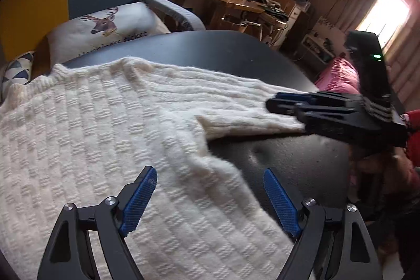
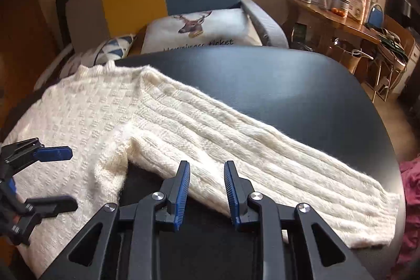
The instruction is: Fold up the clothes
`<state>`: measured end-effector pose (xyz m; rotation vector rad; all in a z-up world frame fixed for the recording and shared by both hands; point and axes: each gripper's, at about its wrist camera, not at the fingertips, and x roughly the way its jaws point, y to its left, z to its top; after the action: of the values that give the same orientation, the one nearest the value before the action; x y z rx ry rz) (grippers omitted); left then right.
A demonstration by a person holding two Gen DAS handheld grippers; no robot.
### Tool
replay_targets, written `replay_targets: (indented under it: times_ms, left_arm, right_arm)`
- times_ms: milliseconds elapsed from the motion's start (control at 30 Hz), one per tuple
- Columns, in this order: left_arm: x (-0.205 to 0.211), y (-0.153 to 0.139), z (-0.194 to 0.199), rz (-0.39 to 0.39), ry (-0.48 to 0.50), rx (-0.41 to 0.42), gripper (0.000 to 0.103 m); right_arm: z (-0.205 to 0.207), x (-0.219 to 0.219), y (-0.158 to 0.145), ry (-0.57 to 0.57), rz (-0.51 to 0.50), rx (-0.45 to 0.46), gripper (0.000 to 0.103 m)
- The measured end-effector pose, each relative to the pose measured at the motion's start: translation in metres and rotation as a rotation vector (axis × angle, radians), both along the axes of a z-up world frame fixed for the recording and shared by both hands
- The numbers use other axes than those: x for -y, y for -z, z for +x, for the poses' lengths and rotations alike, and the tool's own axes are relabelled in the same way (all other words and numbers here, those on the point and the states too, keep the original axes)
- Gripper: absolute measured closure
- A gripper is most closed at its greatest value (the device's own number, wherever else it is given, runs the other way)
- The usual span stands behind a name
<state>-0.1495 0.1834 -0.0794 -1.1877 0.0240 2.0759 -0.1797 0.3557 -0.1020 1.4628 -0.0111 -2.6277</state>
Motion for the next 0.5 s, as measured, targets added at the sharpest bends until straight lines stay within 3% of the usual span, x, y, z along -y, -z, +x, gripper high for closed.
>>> replay_targets:
  times_ms: [100, 200, 333, 500]
  left_arm:
    - [-0.021, 0.004, -0.005, 0.035, 0.062, 0.046, 0.019]
    - [-0.039, 0.029, -0.018, 0.010, 0.087, 0.150, 0.019]
    - [-0.044, 0.038, -0.021, 0.079, 0.153, 0.231, 0.019]
    - [-0.048, 0.036, -0.019, 0.114, 0.176, 0.251, 0.019]
  right_arm:
    - [-0.022, -0.005, 0.019, 0.032, 0.044, 0.059, 0.077]
    - [-0.031, -0.019, 0.033, 0.052, 0.049, 0.101, 0.077]
    - [-0.036, -0.033, 0.036, 0.079, 0.100, 0.077, 0.077]
    - [-0.035, -0.036, 0.037, 0.092, 0.112, 0.039, 0.077]
